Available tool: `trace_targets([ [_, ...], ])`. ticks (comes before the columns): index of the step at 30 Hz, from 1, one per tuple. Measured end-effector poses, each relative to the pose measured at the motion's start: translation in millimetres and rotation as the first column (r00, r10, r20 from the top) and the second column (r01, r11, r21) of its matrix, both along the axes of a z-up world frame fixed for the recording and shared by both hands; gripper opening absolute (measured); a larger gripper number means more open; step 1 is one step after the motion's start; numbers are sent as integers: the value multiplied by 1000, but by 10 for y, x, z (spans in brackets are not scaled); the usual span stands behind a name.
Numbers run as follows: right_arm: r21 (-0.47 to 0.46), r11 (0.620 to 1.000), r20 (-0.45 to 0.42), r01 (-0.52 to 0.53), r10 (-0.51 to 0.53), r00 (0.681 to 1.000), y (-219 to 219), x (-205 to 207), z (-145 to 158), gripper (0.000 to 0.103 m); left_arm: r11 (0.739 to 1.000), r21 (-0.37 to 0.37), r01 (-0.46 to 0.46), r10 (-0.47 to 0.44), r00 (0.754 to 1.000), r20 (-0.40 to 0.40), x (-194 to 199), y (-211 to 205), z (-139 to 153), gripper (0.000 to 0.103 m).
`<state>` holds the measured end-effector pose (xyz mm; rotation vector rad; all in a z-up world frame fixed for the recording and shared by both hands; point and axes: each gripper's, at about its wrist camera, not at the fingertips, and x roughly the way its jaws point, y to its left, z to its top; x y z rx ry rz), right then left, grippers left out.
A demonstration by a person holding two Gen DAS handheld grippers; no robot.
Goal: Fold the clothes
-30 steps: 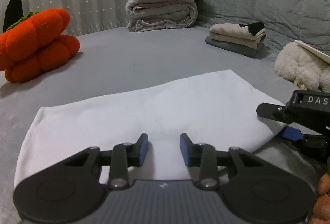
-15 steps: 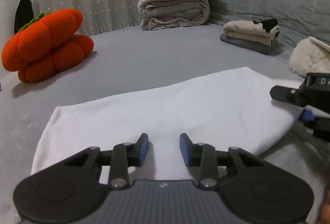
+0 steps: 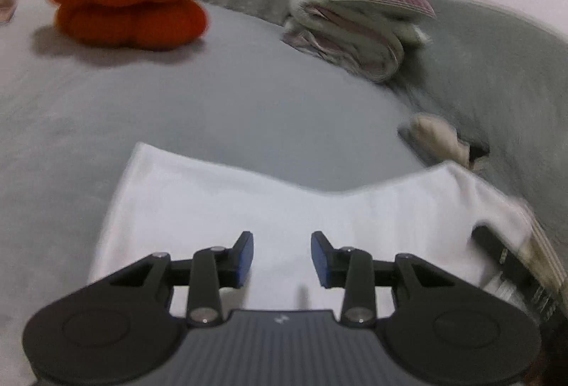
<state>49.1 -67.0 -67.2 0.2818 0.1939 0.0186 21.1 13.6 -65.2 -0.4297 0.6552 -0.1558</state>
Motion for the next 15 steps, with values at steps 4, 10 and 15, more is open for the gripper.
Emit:
trace_targets([
  [4, -177, 980, 40, -91, 99, 994, 377, 27, 121, 18, 969, -224, -102, 100, 995, -22, -64, 567, 70, 42],
  [10, -371, 904, 25, -210, 236, 972, 1032, 106, 144, 17, 890, -413, -192, 172, 981, -86, -140, 1032, -30, 42],
  [15, -445, 844, -42, -300, 315, 948, 1563, 183, 23, 16, 848, -463, -258, 230, 966, -118, -220, 1249, -89, 42],
])
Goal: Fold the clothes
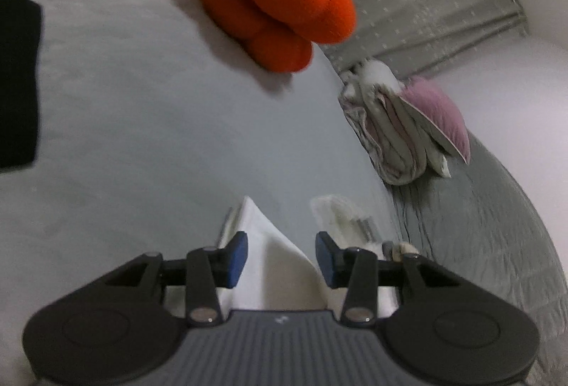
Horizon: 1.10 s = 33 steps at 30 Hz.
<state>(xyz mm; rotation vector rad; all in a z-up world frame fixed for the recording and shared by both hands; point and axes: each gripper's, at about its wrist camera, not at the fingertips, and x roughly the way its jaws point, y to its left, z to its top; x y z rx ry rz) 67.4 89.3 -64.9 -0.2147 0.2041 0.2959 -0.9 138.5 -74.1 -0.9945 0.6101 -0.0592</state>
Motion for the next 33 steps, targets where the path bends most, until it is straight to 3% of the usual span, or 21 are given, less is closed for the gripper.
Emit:
trace_targets([
  [4, -115, 992, -44, -49, 44, 998, 336, 38, -206, 16, 1000, -5, 9, -10, 999, -33, 0, 38, -49, 42],
  [12, -254, 964, -90, -80, 59, 994, 490, 83, -344, 16, 1000, -17, 14, -15, 998, -55, 4, 51, -73, 45],
  [20, -333, 937, -157, -103, 53, 986, 553, 231, -460, 19, 991, 21, 133, -133, 991, 2, 112, -112, -58, 52],
  [24, -256, 958, -183, -127, 81, 980, 435, 293, -421, 22, 989, 33, 147, -147, 989, -9, 136, -19, -17, 52],
  [25, -219, 965, -196, -143, 100, 975, 380, 303, -391, 28, 987, 48, 150, -150, 989, -15, 133, -8, -2, 52],
  [26, -182, 970, -210, -162, 123, 970, 321, 315, -358, 35, 986, 64, 153, -152, 988, -22, 130, 3, 13, 52],
  [28, -111, 972, -219, -208, 181, 959, 196, 322, -254, 68, 983, 85, 161, -159, 987, -29, 131, 8, 35, 52],
  [29, -72, 971, -207, -228, 209, 956, 121, 300, -189, 73, 981, 95, 171, -169, 985, -35, 125, -6, 29, 53],
  [33, -6, 974, -178, -227, 222, 959, -101, 186, -3, 74, 963, 161, 216, -207, 976, -70, 109, -143, -17, 55],
])
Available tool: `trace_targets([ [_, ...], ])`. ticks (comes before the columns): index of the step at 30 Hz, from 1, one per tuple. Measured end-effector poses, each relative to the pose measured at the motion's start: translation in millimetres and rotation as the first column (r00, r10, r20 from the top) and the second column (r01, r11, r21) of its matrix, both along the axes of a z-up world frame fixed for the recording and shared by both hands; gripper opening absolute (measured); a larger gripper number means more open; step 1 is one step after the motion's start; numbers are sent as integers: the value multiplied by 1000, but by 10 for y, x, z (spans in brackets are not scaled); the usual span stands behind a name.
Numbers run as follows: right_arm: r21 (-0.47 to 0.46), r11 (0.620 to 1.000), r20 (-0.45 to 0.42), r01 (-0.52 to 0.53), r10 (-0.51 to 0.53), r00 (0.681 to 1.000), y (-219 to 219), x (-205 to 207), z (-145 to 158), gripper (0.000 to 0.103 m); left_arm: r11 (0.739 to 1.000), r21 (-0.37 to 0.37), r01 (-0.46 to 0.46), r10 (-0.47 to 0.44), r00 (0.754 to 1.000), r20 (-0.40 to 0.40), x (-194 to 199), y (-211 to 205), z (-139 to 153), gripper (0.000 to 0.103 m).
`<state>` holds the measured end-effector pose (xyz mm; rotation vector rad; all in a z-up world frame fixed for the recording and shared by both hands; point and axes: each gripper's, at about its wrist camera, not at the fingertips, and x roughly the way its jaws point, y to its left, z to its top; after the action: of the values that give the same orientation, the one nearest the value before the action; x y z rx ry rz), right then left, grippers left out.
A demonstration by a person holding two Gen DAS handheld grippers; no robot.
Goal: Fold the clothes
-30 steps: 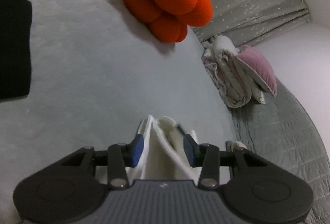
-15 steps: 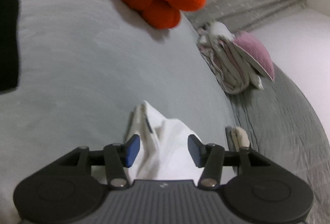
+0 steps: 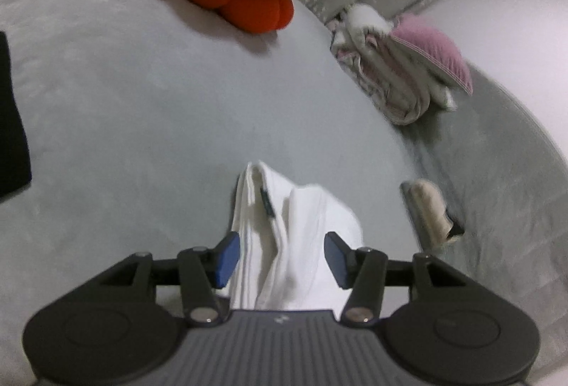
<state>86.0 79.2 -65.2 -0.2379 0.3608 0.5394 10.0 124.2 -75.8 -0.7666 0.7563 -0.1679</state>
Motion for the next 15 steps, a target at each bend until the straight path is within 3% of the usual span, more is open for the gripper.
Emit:
trace_targets([
  [5, -71, 997, -22, 38, -40, 999, -250, 9, 5, 72, 995, 82, 51, -49, 998, -32, 26, -241, -93, 60],
  [10, -123, 988, -49, 88, -95, 994, -433, 103, -78, 57, 981, 187, 54, -50, 998, -25, 23, -403, -73, 58],
  [11, -142, 986, -44, 87, -94, 995, -411, 114, -105, 55, 977, 206, 54, -51, 998, -22, 21, -424, -66, 55],
  [15, -228, 968, 8, 101, -102, 995, -275, 78, -242, 42, 959, 282, 38, -39, 999, 1, 57, -486, -69, 20],
])
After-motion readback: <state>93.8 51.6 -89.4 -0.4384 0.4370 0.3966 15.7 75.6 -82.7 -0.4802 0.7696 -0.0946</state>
